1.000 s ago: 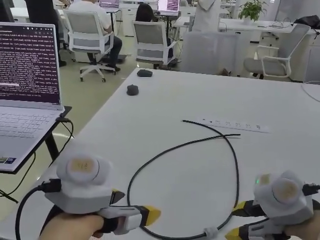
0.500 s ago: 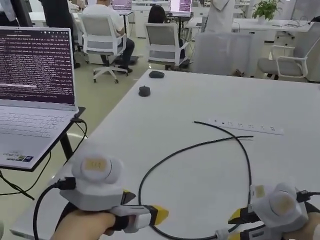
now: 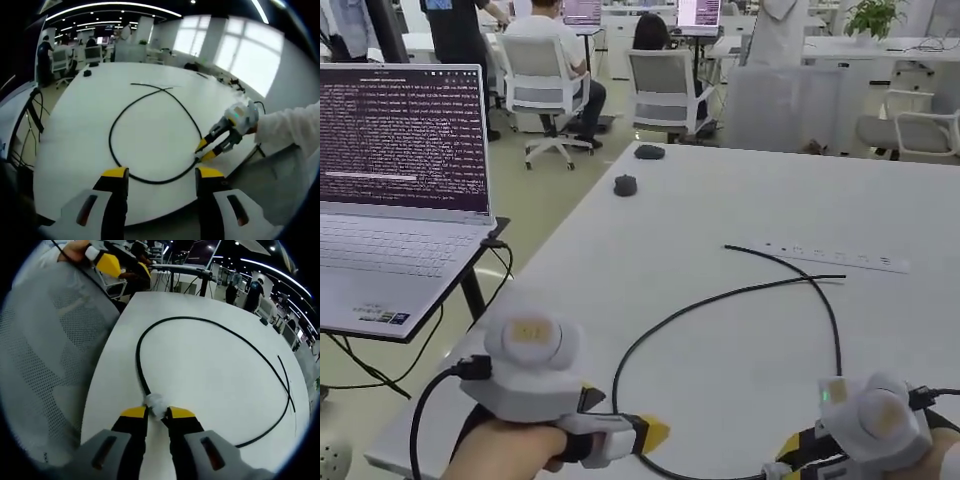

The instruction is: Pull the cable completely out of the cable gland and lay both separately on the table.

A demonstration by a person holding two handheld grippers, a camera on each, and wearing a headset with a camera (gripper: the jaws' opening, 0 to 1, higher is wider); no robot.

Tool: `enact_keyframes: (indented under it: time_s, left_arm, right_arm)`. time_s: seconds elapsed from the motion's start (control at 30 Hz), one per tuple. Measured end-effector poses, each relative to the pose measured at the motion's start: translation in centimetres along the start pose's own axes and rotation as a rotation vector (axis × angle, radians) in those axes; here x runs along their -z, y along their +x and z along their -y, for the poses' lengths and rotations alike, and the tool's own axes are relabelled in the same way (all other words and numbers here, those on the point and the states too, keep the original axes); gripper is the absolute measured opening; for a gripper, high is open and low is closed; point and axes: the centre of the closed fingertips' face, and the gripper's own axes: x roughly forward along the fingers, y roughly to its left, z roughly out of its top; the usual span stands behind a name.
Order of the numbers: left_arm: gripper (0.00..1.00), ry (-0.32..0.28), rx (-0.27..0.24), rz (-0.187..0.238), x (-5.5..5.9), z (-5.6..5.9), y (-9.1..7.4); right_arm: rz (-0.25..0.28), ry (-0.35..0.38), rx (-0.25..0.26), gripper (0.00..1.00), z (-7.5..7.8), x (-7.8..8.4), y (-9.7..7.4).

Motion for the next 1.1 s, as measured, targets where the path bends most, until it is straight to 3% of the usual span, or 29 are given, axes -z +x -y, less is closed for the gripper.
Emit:
enact_keyframes:
  time_s: [0.23,0.5,0.6,1.1]
  left_arm:
    - [0.53,0.013,0.019,0.016,-0.4,0.4,0.0]
    - [0.52,0.024,0.032,0.036,-0.7,0.7,-0.1]
    - [0.51,0.026,0.042,0.035,-0.7,0.9,0.0]
    - [0.47,0.08,0.117,0.047,-1.1,2.9,0.1]
  right_arm:
    - [-0.028,0.114,0.03,0.14,-0.1,0.6,-0.2]
    - [-0.057,0.111,0.066,0.13,-0.4,0.7,-0.7]
    - [-0.032,0.208,0.036,0.13,-1.3,-0.3,-1.2]
    - [0.039,0.195,0.091,0.12,-1.6,-4.3,-5.2]
